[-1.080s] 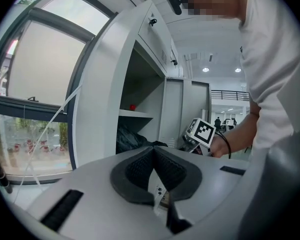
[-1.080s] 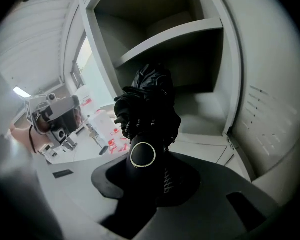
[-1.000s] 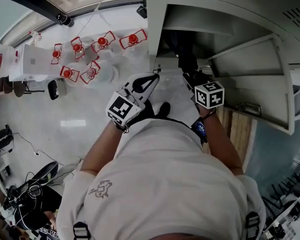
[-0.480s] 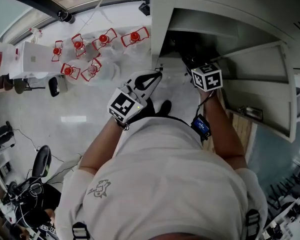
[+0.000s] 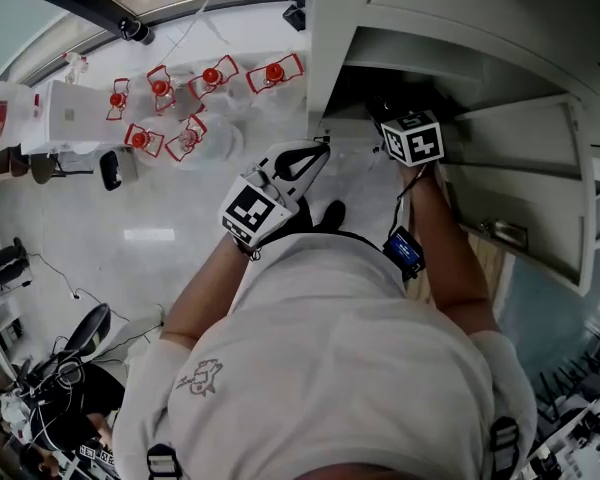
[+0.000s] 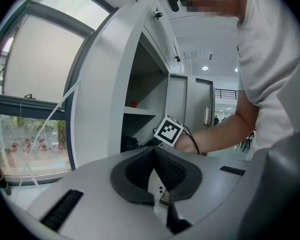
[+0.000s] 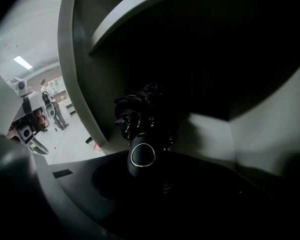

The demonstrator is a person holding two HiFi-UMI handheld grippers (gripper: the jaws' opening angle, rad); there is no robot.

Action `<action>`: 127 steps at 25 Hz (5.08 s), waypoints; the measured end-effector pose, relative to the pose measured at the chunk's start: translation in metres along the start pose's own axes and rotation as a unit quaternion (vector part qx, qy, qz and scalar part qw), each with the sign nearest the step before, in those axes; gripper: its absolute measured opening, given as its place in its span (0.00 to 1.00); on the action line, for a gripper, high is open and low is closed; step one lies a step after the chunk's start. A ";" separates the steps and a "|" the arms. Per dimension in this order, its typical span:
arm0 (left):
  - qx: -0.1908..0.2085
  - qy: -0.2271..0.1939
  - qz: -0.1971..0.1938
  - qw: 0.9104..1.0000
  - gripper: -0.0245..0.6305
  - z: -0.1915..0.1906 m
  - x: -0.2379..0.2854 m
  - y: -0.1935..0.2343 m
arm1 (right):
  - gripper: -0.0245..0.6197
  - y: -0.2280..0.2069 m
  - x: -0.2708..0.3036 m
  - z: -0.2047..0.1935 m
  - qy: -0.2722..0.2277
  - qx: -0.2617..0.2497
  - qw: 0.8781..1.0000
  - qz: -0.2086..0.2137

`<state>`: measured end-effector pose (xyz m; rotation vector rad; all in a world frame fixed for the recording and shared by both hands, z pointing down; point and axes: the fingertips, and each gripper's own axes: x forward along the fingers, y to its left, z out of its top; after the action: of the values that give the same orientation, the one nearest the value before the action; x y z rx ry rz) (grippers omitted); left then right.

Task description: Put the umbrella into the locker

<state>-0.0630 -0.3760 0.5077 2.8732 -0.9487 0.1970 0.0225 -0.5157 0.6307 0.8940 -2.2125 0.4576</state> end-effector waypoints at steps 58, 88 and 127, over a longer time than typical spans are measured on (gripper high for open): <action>-0.016 -0.056 0.013 0.998 0.06 0.042 0.004 -0.063 | 0.24 0.059 -0.117 0.003 -0.155 -0.020 0.988 0.007; 0.012 -0.063 0.032 0.997 0.05 0.066 -0.027 -0.112 | 0.11 0.152 -0.194 -0.003 -0.228 -0.041 0.966 0.112; 0.003 -0.078 -0.014 0.997 0.05 0.028 -0.270 -0.228 | 0.11 0.401 -0.287 -0.065 -0.261 -0.028 0.963 0.058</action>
<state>-0.1393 -0.0401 0.4229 2.9409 -0.9343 -0.0257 -0.0830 -0.0664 0.4455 0.9360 -2.7522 0.2243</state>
